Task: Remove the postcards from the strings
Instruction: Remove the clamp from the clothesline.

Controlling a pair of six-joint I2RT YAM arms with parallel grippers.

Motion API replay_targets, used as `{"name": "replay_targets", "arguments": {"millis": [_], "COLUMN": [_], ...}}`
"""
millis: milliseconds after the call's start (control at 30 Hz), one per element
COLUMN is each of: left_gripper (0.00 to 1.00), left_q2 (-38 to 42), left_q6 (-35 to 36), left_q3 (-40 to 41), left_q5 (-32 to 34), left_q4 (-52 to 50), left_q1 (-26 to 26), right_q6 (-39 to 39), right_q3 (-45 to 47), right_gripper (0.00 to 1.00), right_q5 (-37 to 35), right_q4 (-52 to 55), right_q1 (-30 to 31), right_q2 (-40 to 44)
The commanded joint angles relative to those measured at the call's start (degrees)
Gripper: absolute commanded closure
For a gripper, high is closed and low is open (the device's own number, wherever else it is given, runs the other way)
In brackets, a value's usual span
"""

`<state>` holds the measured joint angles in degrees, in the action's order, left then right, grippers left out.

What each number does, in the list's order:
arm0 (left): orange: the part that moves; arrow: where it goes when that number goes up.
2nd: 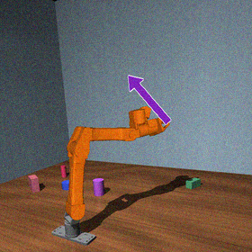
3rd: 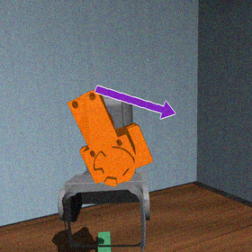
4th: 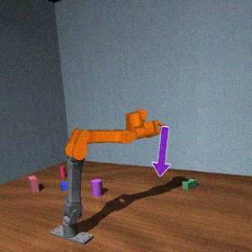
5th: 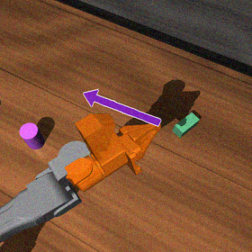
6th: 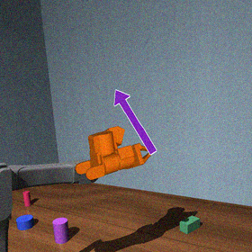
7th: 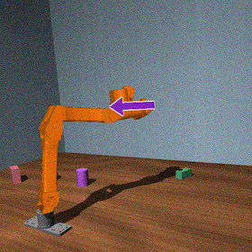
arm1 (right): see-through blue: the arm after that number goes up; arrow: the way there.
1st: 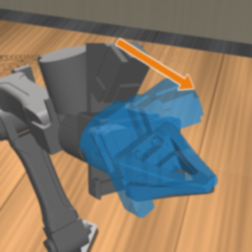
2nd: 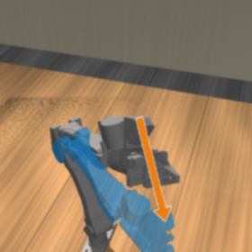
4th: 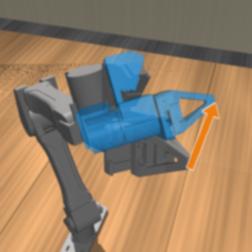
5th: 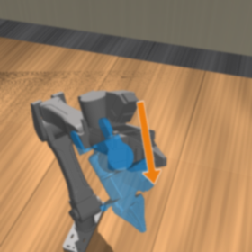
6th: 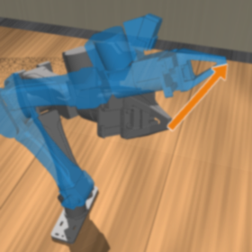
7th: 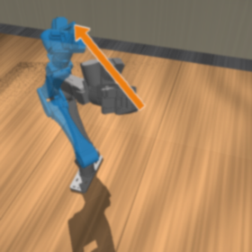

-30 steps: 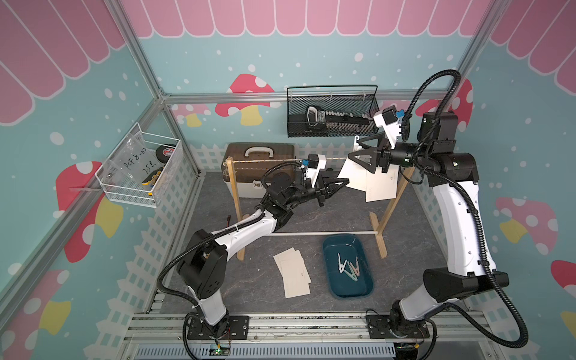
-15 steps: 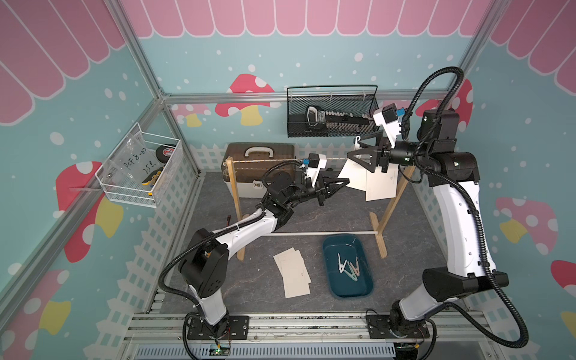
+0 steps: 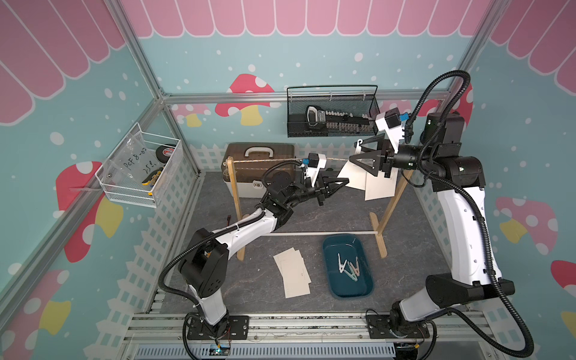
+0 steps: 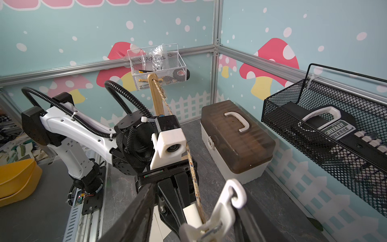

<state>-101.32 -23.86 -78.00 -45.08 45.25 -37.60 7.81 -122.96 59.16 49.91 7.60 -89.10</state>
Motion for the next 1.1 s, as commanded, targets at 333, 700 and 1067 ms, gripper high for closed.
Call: {"name": "replay_targets", "arguments": {"millis": [333, 700, 1067], "left_gripper": [1.0, 1.0, 1.0], "left_q2": [-0.6, -1.9, -2.7], "left_q6": [-1.6, -2.7, -3.1], "left_q3": [-1.7, -3.0, -3.9], "left_q5": [-1.4, -1.9, -2.1], "left_q4": [-0.8, -1.7, -2.6], "left_q1": [0.6, 0.5, 0.6], "right_q6": [4.0, 3.9, 1.3], "right_q3": [0.9, 0.8, 2.7], "right_gripper": [0.57, 0.67, 0.8], "right_q5": [1.9, 2.0, 0.3], "right_q4": [1.6, 1.3, -2.2], "right_q1": [0.2, 0.2, 0.2], "right_q2": [1.7, 1.8, 2.6]}}
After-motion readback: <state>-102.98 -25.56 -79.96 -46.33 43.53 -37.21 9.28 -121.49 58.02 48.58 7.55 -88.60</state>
